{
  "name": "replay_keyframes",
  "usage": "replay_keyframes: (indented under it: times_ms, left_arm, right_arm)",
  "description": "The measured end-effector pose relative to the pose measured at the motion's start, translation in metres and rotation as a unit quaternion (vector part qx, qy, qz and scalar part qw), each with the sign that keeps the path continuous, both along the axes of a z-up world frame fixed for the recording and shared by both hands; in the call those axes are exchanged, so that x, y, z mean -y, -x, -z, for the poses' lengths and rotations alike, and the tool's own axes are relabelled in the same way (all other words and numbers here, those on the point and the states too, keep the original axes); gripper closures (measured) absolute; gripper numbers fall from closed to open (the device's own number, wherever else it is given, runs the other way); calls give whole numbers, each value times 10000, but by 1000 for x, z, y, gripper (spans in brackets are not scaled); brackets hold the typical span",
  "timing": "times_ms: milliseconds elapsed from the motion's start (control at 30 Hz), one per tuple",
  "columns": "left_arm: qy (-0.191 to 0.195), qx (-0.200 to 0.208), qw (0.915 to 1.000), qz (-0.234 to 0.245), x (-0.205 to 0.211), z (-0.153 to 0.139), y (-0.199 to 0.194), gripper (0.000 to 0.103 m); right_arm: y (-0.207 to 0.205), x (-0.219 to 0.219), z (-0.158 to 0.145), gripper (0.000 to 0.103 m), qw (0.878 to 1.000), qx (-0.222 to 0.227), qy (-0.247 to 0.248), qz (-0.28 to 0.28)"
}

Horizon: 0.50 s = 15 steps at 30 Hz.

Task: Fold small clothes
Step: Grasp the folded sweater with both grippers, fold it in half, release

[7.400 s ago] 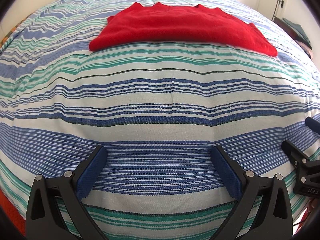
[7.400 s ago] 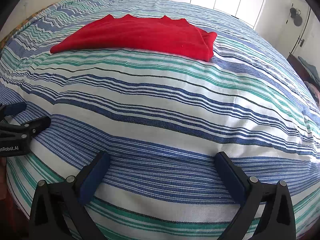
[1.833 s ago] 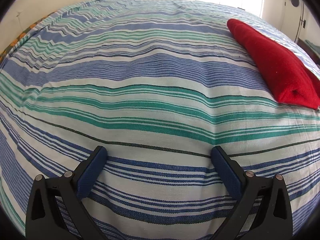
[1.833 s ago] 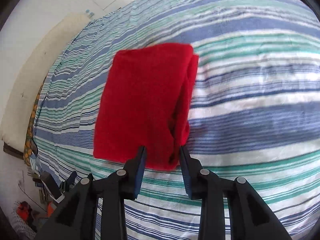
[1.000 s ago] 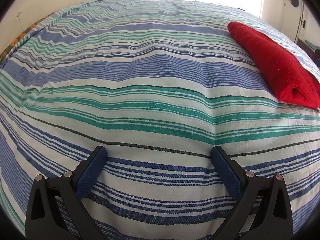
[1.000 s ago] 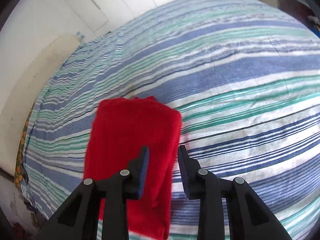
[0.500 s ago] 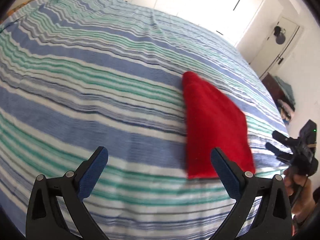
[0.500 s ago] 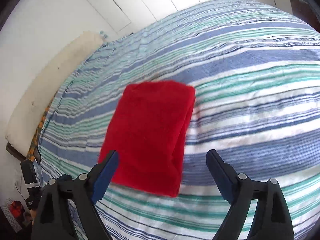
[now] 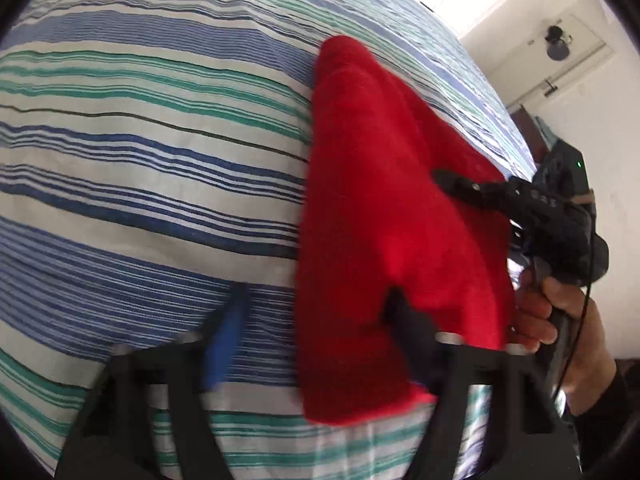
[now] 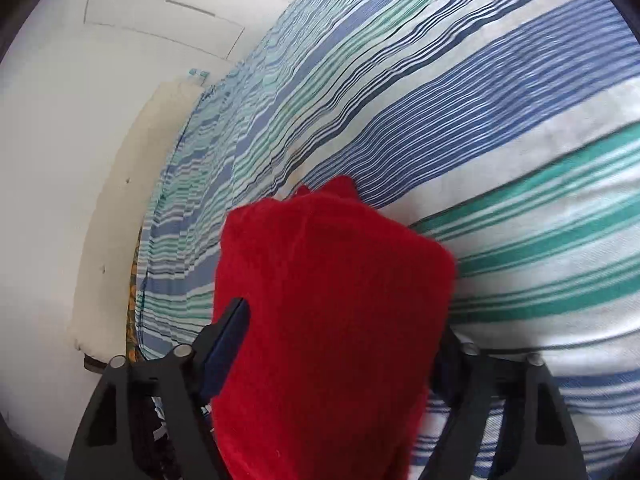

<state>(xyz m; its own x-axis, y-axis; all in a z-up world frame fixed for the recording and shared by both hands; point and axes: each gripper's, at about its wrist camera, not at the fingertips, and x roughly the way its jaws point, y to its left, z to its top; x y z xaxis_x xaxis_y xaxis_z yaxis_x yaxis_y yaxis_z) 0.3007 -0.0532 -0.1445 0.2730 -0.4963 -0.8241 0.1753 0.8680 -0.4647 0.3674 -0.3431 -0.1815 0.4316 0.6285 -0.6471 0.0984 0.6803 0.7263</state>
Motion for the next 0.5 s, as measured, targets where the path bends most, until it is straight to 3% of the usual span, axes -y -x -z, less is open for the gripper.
replay_keyframes:
  times_ms: [33,167,367,433,500]
  left_arm:
    - [-82,1,10000,20,1,-6,2,74]
    - [-246,536,9982,95,0,-51,19,78]
    - [-180,1207,9925,94,-28,-124,46,78]
    - [-230,1281,9915,68,-31,-131,47,76]
    - [-505,1254,9908,26,-25,-119,35,64]
  right_arm:
    - [-1,-6,-2,77,9996,-25,274,-77]
    - [9,-22,-46,79,9951,728,652,-178]
    - [23,-38,-127,80,9831,1658,592,-509]
    - [24,-44,-146,80,9804,1807,524,-578]
    - [20,-51,-152,80,9791,1847,597,-603]
